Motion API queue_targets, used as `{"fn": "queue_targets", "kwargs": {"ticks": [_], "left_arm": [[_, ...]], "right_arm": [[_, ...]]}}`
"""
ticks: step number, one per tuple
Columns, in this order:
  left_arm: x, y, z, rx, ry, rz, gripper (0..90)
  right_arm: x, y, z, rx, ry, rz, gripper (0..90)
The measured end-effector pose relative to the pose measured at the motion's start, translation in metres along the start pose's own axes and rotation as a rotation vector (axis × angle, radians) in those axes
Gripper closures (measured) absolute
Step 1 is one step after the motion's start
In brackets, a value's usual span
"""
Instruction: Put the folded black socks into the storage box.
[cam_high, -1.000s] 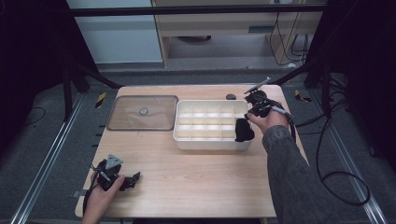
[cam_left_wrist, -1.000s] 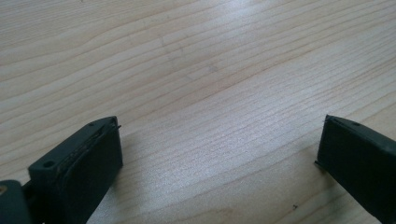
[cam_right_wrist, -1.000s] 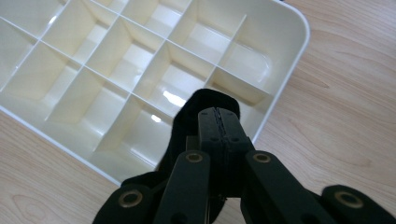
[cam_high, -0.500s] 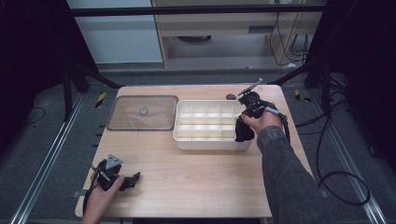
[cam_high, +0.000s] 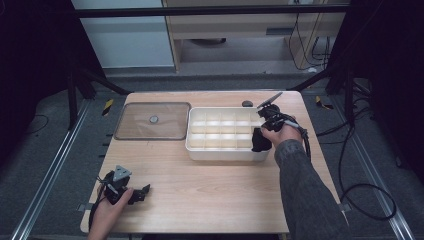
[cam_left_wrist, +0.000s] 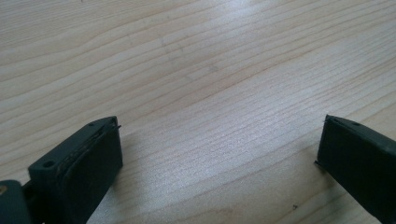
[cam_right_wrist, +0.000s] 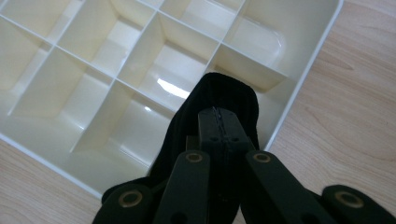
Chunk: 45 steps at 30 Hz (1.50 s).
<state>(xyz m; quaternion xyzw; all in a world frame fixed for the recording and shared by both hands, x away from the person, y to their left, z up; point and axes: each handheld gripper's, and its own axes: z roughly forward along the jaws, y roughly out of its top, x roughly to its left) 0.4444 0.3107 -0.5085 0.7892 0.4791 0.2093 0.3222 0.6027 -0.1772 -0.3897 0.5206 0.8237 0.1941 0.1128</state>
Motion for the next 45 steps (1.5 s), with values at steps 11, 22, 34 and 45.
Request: {"fn": "queue_targets", "kwargs": {"ticks": [11,22,34,45], "left_arm": [[0.000,0.000,0.000,-0.001,-0.001,0.001,0.0],[0.000,0.000,0.000,0.001,-0.003,0.006,0.0],[-0.001,0.000,0.001,-0.003,-0.004,0.002,0.0],[-0.001,0.000,0.001,-0.003,-0.005,0.001,0.0]], "right_arm": [[0.000,-0.007,0.008,0.015,0.001,-0.001,90.0],[0.003,-0.016,0.017,0.047,0.019,-0.011,90.0],[0.003,-0.023,0.020,0.030,0.042,0.003,90.0],[0.002,-0.026,0.020,0.003,0.047,0.007,90.0]]}}
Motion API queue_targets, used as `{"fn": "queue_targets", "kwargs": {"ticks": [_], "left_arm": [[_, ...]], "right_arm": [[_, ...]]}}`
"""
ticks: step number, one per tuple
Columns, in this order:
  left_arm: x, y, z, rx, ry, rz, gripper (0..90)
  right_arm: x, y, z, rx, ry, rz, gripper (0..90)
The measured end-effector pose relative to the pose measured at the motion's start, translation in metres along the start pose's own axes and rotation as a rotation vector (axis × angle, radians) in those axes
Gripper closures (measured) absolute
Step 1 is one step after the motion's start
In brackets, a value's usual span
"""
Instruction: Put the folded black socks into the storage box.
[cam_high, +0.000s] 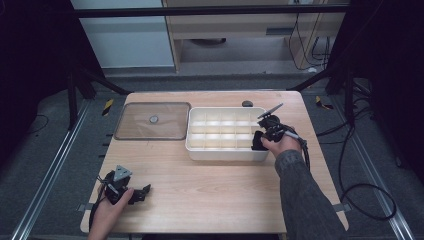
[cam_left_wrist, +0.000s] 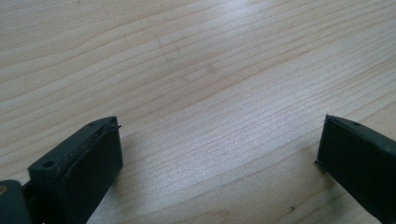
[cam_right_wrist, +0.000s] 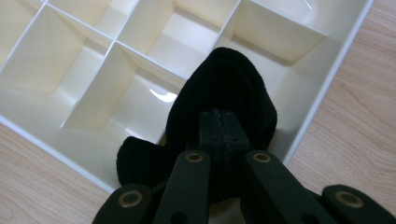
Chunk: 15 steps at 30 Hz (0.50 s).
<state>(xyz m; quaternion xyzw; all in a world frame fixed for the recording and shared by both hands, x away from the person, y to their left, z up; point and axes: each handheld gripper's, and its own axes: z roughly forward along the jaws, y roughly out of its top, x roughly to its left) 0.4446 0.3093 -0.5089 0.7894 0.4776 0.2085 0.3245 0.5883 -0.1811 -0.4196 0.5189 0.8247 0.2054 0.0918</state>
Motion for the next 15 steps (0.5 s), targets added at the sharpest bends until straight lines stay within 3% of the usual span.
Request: {"fn": "queue_targets", "kwargs": {"ticks": [6,15], "left_arm": [[0.000,0.000,0.000,0.001,0.001,0.006,0.0],[0.000,0.000,0.000,0.000,-0.002,0.001,0.0]], "right_arm": [[0.001,-0.005,0.003,-0.022,-0.005,-0.018,90.0],[0.006,-0.008,0.011,0.008,-0.021,-0.036,90.0]]}}
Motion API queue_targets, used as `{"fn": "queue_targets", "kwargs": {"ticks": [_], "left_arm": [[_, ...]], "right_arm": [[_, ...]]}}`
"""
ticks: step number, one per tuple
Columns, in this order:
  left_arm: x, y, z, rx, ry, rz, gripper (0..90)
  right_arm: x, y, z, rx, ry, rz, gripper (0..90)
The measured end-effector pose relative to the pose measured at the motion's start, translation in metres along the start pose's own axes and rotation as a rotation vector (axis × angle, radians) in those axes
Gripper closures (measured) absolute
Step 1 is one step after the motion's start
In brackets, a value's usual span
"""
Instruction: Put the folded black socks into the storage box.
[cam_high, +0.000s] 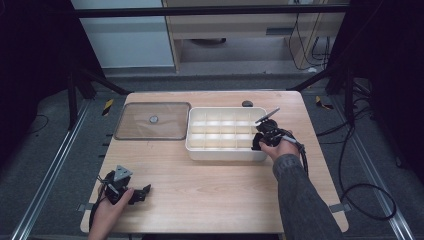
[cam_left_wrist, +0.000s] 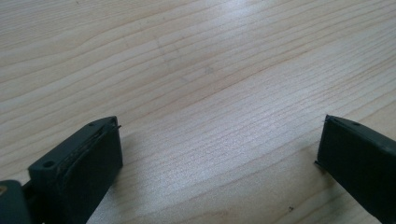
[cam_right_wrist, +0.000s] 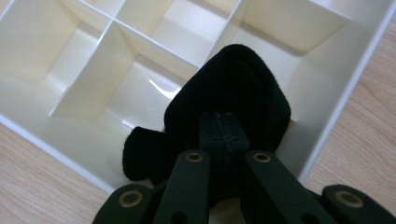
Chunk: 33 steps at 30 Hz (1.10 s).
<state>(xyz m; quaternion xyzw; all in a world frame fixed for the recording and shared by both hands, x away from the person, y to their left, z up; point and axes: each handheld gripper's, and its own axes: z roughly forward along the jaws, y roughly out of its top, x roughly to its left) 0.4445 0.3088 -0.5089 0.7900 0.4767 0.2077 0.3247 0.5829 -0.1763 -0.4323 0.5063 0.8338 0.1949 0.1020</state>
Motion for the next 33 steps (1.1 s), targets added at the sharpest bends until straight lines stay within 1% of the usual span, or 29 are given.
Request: {"fn": "queue_targets", "kwargs": {"ticks": [6,13,22,25,29,31,33], "left_arm": [[0.0001,0.0000,-0.0002,0.003,-0.001,0.003,0.0],[0.0000,0.0001,-0.0003,0.005,-0.001,0.005,0.0],[-0.0003,0.0001,-0.0001,0.003,-0.004,0.006,0.0],[-0.0005,0.0001,-0.0001,0.003,-0.004,0.007,0.0],[-0.0005,0.0001,-0.0001,0.003,-0.004,0.007,0.0],[-0.0006,0.0002,-0.0001,0.003,-0.004,0.007,0.0],[-0.0006,0.0002,-0.0001,0.003,-0.004,0.007,0.0]], "right_arm": [[-0.0002,-0.0002,0.0002,0.001,0.002,0.000,90.0],[-0.0018,-0.0007,0.0004,0.000,0.017,0.005,90.0],[-0.0012,-0.0010,0.0013,0.001,0.011,0.004,90.0],[-0.0009,-0.0014,0.0015,0.004,0.016,0.019,90.0],[-0.0010,-0.0020,0.0029,0.006,0.011,0.001,90.0],[0.0007,-0.0016,0.0035,0.018,0.007,0.013,90.0],[0.0013,-0.0013,0.0047,0.022,-0.004,0.010,90.0]]}}
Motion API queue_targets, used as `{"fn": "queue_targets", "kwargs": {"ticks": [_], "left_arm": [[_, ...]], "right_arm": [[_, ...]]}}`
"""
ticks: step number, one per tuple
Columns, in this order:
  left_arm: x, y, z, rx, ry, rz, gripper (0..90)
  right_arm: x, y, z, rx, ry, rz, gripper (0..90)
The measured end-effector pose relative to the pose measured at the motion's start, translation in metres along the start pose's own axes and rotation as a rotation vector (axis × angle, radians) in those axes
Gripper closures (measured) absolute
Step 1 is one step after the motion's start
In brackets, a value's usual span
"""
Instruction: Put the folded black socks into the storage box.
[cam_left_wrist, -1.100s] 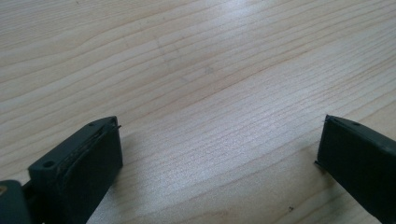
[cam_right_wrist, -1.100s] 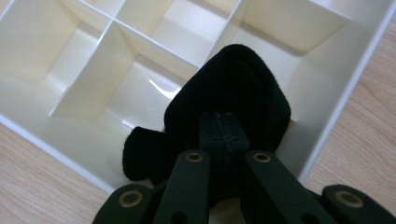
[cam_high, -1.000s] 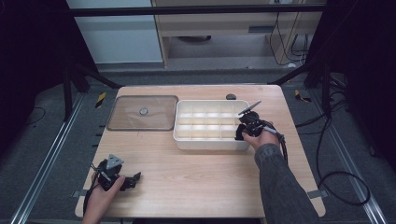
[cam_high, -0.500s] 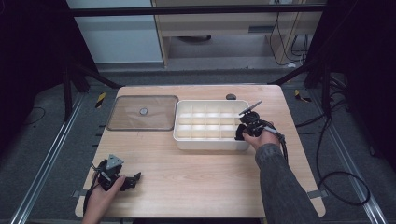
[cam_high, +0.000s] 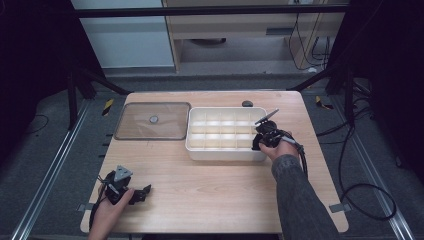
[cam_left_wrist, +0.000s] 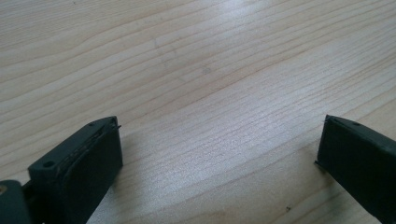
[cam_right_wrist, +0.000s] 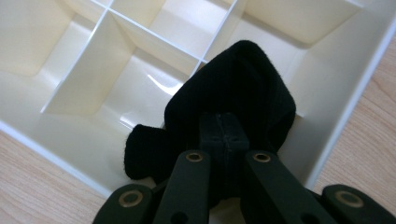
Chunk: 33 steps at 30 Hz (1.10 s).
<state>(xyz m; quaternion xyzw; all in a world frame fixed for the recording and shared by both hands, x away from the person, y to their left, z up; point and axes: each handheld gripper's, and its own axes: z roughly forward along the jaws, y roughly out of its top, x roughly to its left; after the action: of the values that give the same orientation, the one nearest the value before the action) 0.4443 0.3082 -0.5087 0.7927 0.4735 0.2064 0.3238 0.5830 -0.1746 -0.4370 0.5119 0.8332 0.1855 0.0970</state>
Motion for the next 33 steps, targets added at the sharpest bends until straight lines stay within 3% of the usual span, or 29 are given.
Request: {"fn": "queue_targets", "kwargs": {"ticks": [4,24,29,33], "left_arm": [[0.000,0.000,0.000,0.000,0.000,0.000,0.0],[0.000,0.000,0.000,0.002,-0.002,0.002,0.0],[0.000,0.000,0.001,-0.001,-0.004,0.002,0.0],[0.000,0.001,0.000,0.002,-0.005,0.006,0.0]], "right_arm": [[0.003,0.001,0.001,0.012,-0.020,-0.006,90.0],[0.002,0.002,0.004,0.035,-0.002,0.008,90.0],[-0.001,0.001,-0.001,0.005,0.012,-0.001,90.0],[-0.004,0.000,-0.011,-0.025,0.027,0.024,90.0]]}}
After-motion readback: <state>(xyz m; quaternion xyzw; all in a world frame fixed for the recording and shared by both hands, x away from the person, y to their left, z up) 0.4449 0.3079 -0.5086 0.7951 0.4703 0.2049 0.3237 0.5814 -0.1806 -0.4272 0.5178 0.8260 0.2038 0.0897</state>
